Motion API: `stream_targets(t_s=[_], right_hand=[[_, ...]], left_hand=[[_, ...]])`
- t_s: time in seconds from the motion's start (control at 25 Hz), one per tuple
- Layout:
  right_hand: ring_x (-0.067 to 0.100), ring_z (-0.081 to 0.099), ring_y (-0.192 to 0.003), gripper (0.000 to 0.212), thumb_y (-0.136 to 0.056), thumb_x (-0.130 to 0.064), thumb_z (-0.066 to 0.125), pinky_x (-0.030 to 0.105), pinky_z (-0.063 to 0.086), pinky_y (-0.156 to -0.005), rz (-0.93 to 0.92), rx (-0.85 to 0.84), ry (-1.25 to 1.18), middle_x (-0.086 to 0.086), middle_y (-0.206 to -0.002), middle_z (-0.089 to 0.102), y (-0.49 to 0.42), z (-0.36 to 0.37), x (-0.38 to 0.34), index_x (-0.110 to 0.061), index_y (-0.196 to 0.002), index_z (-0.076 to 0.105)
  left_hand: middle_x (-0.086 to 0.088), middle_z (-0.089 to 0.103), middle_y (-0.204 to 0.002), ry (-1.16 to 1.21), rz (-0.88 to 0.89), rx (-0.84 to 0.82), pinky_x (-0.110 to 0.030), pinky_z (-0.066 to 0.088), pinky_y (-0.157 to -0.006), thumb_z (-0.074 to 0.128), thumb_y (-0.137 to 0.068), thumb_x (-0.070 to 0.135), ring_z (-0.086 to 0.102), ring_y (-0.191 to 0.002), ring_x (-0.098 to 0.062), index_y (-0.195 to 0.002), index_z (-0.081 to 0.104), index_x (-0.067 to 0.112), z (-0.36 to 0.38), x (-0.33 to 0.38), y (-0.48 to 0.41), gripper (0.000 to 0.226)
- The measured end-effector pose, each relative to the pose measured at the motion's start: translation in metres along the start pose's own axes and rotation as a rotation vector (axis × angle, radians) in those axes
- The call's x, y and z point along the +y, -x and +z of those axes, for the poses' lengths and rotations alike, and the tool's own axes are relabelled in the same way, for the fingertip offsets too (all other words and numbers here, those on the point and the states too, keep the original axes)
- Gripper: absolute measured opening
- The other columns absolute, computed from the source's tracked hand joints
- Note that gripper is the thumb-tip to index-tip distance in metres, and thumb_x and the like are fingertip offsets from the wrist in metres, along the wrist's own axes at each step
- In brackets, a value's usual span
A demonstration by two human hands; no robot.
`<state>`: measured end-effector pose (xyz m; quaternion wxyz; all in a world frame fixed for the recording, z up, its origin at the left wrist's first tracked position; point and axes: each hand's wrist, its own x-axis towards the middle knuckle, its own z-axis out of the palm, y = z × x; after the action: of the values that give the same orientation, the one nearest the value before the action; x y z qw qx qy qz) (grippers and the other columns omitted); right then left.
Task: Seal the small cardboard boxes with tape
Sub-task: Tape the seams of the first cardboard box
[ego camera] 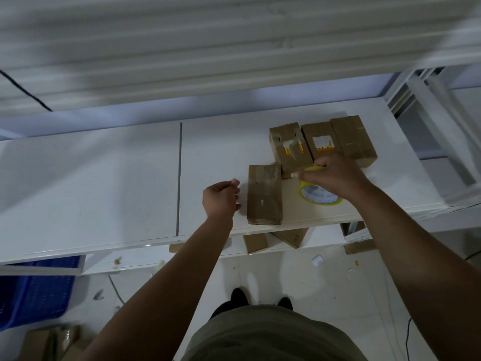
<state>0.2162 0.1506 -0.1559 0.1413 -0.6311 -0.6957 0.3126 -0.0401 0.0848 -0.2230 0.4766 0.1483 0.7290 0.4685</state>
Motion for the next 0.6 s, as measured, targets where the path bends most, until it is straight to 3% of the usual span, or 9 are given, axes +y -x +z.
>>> stream_targets(t_s=[0.12, 0.24, 0.36, 0.44, 0.52, 0.6], right_hand=[[0.013, 0.036, -0.054, 0.067, -0.074, -0.060, 0.085, 0.032, 0.028, -0.061, 0.022, -0.021, 0.020, -0.009, -0.058, 0.026, -0.001, 0.003, 0.003, -0.022, -0.055, 0.034], [0.012, 0.042, -0.057, 0.060, -0.075, -0.062, 0.084, 0.031, 0.032, -0.061, 0.054, -0.050, 0.044, -0.012, -0.057, 0.033, 0.000, 0.009, 0.006, -0.025, -0.054, 0.041], [0.012, 0.047, -0.067, 0.053, -0.077, -0.060, 0.082, 0.030, 0.035, -0.061, 0.056, -0.060, 0.093, -0.013, -0.060, 0.039, 0.004, 0.025, 0.001, -0.032, -0.058, 0.041], [0.016, 0.058, -0.071, 0.048, -0.077, -0.059, 0.081, 0.031, 0.042, -0.062, 0.074, -0.030, 0.103, -0.010, -0.063, 0.051, 0.008, 0.039, 0.000, -0.026, -0.059, 0.051], [0.020, 0.063, -0.073, 0.049, -0.078, -0.058, 0.080, 0.032, 0.043, -0.063, 0.091, 0.000, 0.061, -0.008, -0.062, 0.055, 0.012, 0.048, 0.003, -0.022, -0.058, 0.053], [0.019, 0.060, -0.069, 0.054, -0.077, -0.060, 0.080, 0.031, 0.039, -0.060, 0.100, 0.007, 0.011, -0.007, -0.058, 0.050, 0.013, 0.050, 0.008, -0.024, -0.053, 0.048]], left_hand=[[-0.003, 0.077, -0.085, -0.063, 0.005, 0.030, -0.020, 0.056, -0.048, 0.074, -0.100, 0.023, 0.072, -0.072, -0.016, -0.100, 0.081, 0.013, 0.006, -0.011, -0.002, 0.013], [0.000, 0.077, -0.078, -0.256, 0.139, 0.038, -0.030, 0.063, -0.055, 0.069, -0.103, 0.025, 0.073, -0.063, -0.020, -0.098, 0.083, 0.012, 0.012, -0.021, 0.000, 0.020], [0.004, 0.080, -0.090, -0.392, 0.249, 0.054, -0.025, 0.061, -0.075, 0.070, -0.101, 0.024, 0.076, -0.083, -0.020, -0.117, 0.080, 0.016, 0.020, -0.021, 0.007, 0.021], [0.007, 0.078, -0.097, -0.360, 0.217, 0.089, -0.024, 0.060, -0.081, 0.078, -0.094, 0.031, 0.075, -0.089, -0.017, -0.134, 0.070, 0.019, 0.022, -0.021, 0.012, 0.042], [0.013, 0.073, -0.095, -0.391, 0.254, 0.102, -0.012, 0.050, -0.072, 0.080, -0.093, 0.031, 0.072, -0.095, -0.016, -0.123, 0.070, 0.020, 0.022, -0.024, 0.015, 0.033], [0.019, 0.068, -0.087, -0.417, 0.302, 0.082, -0.010, 0.042, -0.069, 0.071, -0.100, 0.029, 0.072, -0.097, -0.016, -0.107, 0.076, 0.021, 0.024, -0.031, 0.016, 0.012]])
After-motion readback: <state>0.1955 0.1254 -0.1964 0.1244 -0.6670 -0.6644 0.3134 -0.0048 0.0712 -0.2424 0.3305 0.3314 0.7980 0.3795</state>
